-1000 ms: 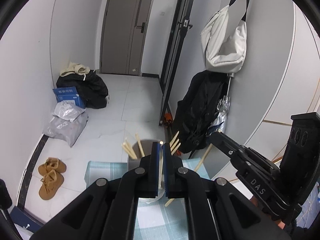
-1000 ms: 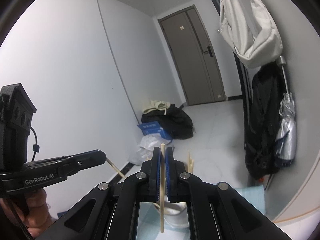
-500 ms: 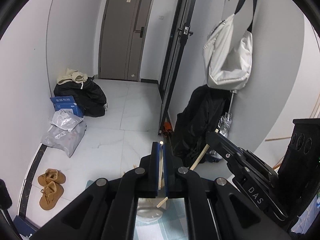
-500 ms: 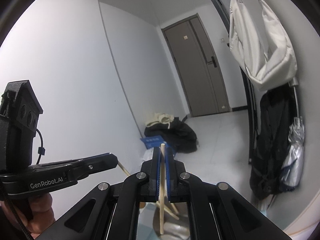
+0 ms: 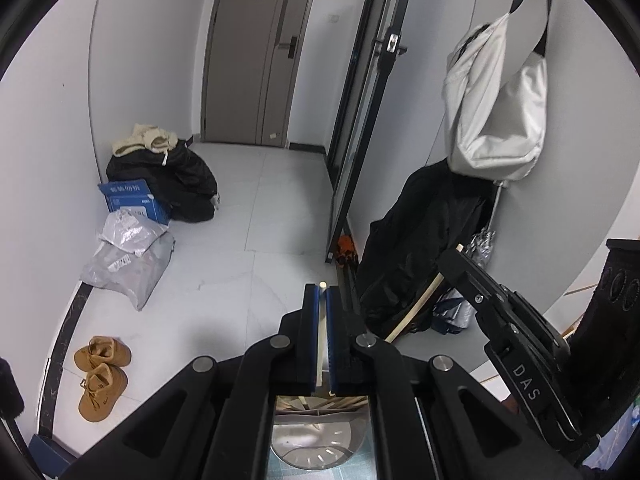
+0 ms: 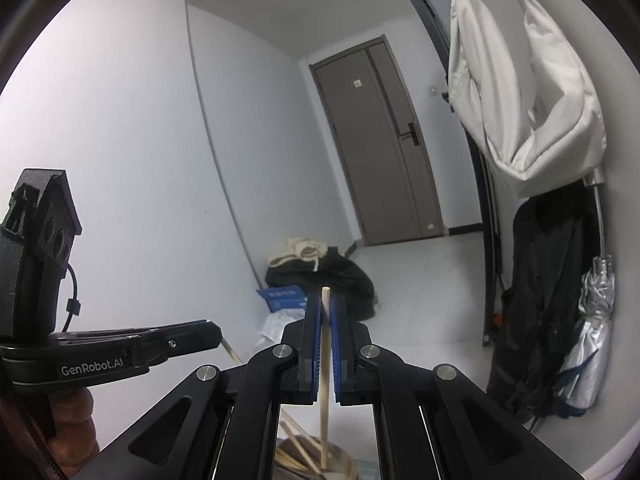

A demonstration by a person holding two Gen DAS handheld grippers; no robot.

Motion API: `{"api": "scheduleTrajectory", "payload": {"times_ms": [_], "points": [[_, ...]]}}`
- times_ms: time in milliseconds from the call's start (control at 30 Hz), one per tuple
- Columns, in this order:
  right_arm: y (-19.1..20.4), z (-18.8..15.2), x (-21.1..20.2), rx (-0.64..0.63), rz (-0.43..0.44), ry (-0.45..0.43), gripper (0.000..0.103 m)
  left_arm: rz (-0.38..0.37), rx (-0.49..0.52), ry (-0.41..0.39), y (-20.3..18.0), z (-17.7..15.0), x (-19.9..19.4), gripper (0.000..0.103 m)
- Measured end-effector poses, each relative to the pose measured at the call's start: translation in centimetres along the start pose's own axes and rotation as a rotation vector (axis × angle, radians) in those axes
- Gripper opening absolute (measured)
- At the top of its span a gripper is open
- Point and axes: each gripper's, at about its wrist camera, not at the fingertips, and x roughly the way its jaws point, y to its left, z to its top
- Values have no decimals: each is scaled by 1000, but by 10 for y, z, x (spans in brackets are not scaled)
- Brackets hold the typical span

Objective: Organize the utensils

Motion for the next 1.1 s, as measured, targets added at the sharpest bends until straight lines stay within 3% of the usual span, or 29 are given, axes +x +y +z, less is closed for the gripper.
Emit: {"api": "scheduleTrajectory", "payload": {"times_ms": [300, 600, 667, 767, 833, 933, 1100], "points": [[-9, -29, 21, -23, 6, 85, 4, 39, 70, 56, -3, -17, 22, 0], [-11, -63, 22, -16, 21, 194, 7, 102, 16, 72, 6, -25, 26, 1], [-12, -66, 21, -12, 16, 210, 12, 120, 14, 73, 5, -25, 25, 9], [-17, -64, 14, 16, 20, 215, 25, 138, 7, 57, 3, -26, 16, 34], [-21, -64, 0, 41, 8, 198, 32, 153, 5, 22, 1, -27, 5, 58], [-25, -62, -17, 67, -8, 186, 34, 184, 11, -34, -2, -28, -12, 77], [-25, -59, -45, 76, -36, 160, 43, 246, 33, -109, -8, -35, -35, 88]]}}
